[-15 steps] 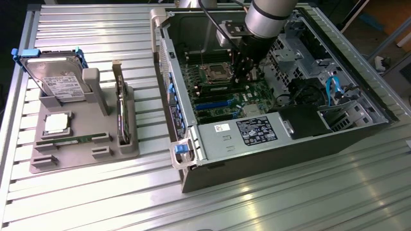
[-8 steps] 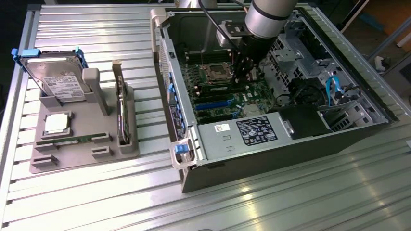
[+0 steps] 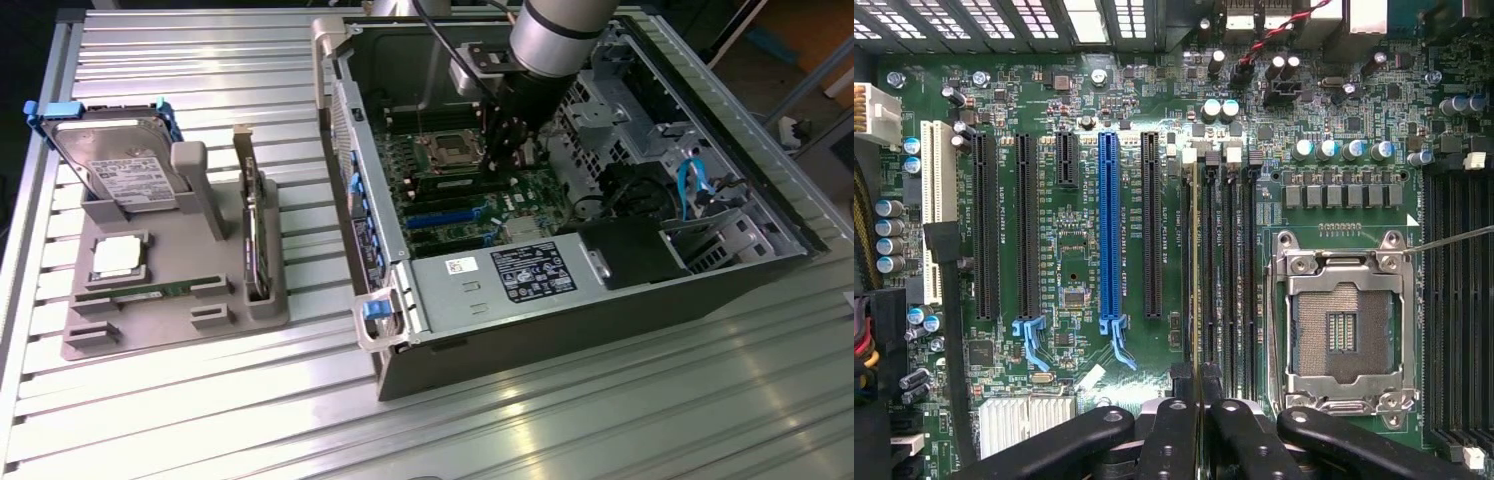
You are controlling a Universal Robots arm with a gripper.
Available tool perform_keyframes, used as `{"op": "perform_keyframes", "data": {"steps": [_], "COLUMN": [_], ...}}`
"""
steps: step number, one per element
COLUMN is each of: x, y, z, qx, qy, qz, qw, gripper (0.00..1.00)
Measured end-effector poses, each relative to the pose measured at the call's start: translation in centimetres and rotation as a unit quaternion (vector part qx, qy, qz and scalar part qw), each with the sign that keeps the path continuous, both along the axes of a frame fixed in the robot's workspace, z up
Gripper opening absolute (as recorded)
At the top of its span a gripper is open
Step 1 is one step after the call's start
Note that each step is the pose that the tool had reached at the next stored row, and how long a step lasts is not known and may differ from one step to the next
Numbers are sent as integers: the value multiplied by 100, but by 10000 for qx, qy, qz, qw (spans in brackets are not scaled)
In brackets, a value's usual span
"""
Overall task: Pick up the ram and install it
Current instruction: 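Insert the ram into the slot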
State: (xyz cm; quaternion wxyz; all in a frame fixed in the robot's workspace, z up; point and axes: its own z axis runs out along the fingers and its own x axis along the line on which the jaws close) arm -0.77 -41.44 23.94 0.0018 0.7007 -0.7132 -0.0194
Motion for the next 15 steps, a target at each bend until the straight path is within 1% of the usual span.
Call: {"op": "perform_keyframes", "data": {"steps": [10,15], "x": [-3,-22], "y": [0,0], "z": [3,3], "qx": [-5,-5], "qy": [-2,-23], "qz": [5,6], "qw": [10000,10000], "gripper": [12,12]}}
